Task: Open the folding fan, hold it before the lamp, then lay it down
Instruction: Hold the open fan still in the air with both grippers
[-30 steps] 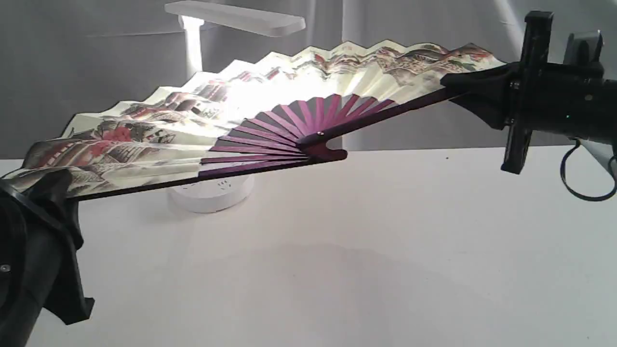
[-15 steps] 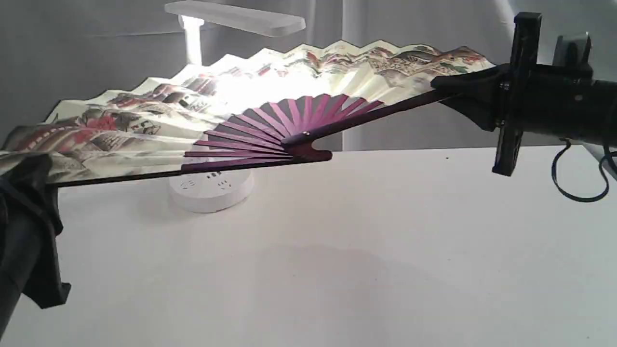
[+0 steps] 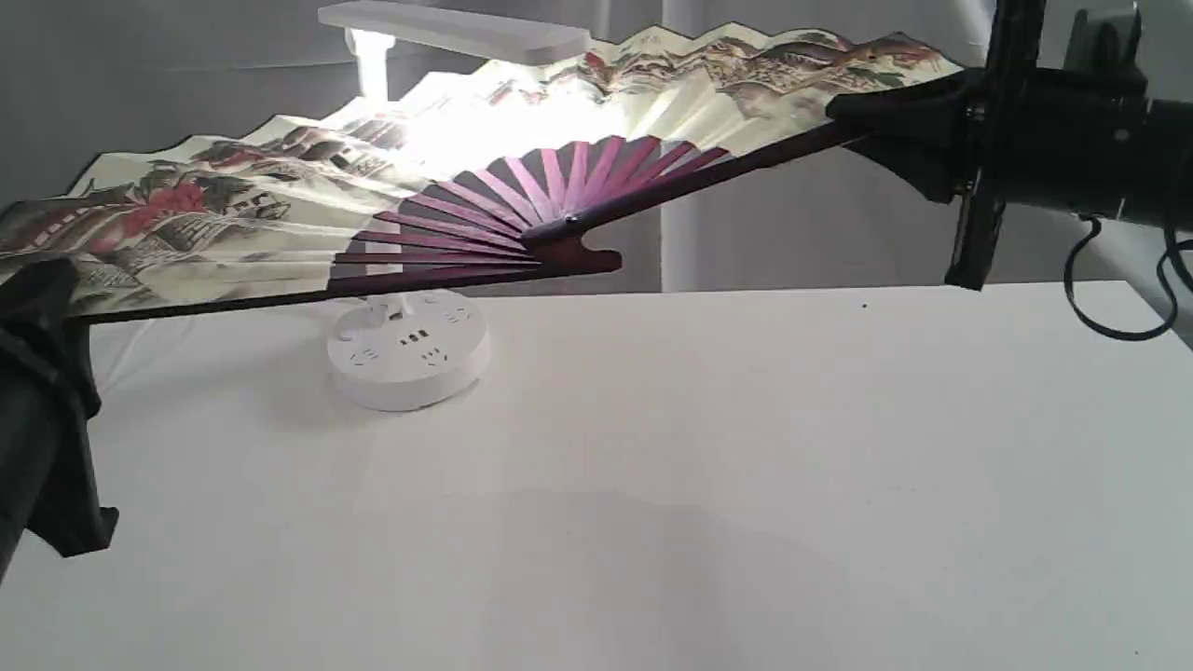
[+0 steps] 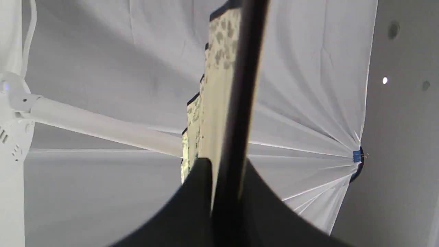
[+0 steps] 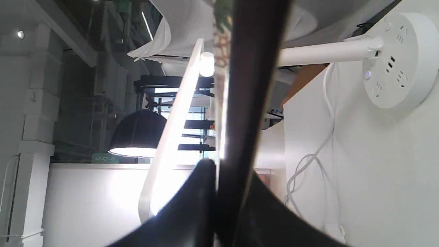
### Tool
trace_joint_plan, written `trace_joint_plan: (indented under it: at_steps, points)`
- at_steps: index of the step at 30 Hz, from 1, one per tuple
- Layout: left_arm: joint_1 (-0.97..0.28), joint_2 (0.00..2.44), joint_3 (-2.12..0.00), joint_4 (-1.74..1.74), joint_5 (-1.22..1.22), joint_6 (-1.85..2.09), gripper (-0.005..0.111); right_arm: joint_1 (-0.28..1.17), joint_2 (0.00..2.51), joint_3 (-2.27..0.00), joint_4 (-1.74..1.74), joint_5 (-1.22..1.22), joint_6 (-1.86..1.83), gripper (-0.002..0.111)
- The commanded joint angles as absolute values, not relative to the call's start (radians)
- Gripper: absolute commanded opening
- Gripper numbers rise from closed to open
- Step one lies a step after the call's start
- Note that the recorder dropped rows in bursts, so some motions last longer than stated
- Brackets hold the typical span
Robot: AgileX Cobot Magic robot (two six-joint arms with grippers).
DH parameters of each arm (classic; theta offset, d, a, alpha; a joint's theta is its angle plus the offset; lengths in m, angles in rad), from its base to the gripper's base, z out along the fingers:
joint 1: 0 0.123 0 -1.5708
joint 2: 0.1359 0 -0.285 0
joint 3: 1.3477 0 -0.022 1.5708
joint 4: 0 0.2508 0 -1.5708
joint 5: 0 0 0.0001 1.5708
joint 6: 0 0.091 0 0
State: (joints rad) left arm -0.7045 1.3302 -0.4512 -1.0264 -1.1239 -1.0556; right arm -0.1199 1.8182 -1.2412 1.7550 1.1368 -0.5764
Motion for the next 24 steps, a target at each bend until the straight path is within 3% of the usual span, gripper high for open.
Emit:
trace_joint_plan:
  at_steps: [1, 24]
  points:
    - [-0.688, 1.311, -0.457, -1.092, -1.221, -1.099, 0.000, -0.128, 1.811, -1.241, 1.744, 1.086, -0.601, 0.000]
    - [-0.688, 1.279, -0.410, -1.079, -1.221, -1.101, 0.000, -0.128, 1.811, -1.241, 1.732, 1.076, -0.601, 0.000]
